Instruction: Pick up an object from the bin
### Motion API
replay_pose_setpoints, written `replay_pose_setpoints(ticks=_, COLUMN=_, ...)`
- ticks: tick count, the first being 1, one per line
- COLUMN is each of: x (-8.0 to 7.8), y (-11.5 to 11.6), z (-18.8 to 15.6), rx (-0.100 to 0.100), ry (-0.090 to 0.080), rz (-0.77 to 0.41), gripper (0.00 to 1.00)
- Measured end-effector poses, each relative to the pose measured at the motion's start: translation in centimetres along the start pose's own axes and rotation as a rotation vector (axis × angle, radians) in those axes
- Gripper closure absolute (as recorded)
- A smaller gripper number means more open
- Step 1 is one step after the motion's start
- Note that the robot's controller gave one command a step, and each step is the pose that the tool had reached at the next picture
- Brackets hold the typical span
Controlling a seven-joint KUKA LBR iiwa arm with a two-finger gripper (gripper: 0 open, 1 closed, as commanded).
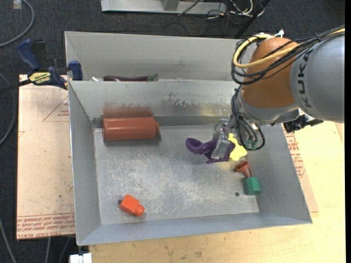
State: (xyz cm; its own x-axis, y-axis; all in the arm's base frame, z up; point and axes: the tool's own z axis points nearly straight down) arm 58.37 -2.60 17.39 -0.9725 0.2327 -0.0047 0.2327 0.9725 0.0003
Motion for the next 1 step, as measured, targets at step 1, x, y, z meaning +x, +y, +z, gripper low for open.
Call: replay_pose_setpoints(ticks=1, x=0.1, y=0.07, z=-3.94, rx=0.001, ry=0.007, rz=-0.021, gripper=1.0)
